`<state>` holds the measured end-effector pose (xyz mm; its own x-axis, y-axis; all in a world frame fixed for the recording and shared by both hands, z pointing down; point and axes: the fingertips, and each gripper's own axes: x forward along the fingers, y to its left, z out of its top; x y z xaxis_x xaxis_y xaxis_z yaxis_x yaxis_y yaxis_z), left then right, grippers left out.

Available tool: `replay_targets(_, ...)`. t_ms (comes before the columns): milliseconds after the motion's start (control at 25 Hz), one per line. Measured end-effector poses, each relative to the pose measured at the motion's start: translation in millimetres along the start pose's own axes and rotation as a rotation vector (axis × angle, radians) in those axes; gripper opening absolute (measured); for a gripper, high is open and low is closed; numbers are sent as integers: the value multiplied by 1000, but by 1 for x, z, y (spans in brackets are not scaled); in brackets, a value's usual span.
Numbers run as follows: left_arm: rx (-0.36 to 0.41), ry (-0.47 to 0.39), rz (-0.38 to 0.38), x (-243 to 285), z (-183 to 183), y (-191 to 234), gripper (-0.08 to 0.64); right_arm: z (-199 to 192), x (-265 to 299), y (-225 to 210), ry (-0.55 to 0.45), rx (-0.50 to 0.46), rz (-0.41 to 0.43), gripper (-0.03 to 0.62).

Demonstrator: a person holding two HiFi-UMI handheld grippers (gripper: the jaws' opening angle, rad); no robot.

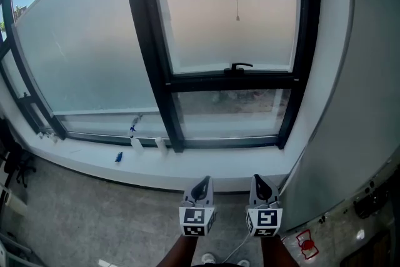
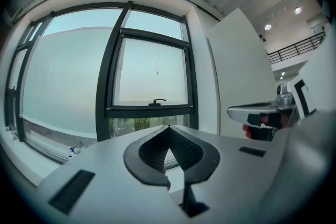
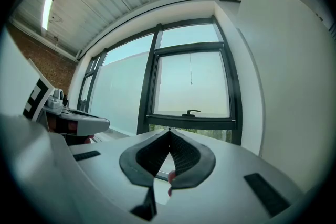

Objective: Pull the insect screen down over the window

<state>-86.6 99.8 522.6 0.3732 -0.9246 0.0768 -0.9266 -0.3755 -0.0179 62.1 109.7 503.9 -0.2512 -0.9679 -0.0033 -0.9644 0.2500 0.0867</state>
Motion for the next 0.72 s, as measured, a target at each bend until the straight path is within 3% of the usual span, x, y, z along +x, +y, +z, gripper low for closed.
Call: replay_targets(720, 6, -2, -53, 20, -3, 48, -5, -1, 35, 27, 9, -5, -56, 3)
